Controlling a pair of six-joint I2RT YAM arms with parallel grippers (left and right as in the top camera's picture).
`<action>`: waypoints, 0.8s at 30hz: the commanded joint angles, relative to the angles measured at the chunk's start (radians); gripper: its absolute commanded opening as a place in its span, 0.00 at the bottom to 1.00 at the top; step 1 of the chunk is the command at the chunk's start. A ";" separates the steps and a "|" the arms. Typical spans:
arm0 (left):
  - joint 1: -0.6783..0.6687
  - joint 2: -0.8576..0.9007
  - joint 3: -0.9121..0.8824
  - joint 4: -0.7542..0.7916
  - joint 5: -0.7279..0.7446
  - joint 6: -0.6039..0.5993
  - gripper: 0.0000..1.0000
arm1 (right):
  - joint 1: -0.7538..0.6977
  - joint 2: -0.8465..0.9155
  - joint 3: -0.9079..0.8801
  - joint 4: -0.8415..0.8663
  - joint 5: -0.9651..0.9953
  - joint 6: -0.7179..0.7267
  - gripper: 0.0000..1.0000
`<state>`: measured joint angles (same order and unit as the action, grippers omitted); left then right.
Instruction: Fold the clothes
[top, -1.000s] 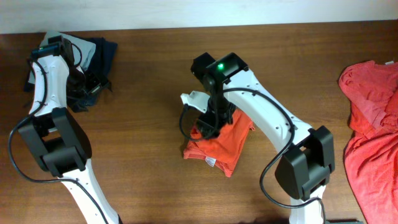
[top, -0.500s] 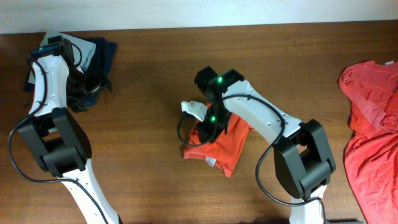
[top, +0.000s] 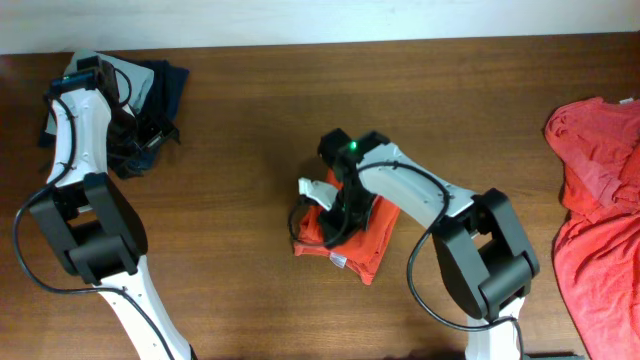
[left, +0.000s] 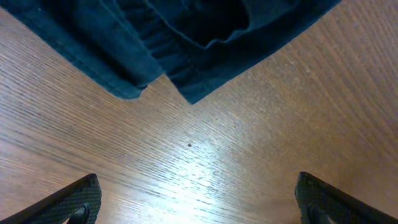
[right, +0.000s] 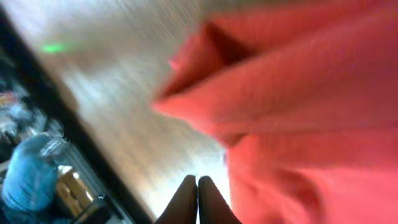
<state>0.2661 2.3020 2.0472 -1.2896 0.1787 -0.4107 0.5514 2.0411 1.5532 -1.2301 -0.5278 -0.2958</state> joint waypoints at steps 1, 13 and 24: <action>0.002 -0.006 0.013 0.023 0.016 -0.015 0.99 | -0.049 -0.077 0.181 -0.081 -0.013 -0.029 0.09; 0.001 -0.006 0.013 0.183 0.019 -0.019 0.99 | -0.547 -0.122 0.451 -0.259 0.073 0.050 0.28; -0.009 -0.006 0.013 0.174 0.228 -0.022 0.96 | -1.048 -0.121 0.448 -0.255 0.071 0.051 0.99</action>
<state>0.2657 2.3020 2.0480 -1.1034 0.2638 -0.4221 -0.4313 1.9301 1.9968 -1.4815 -0.4599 -0.2527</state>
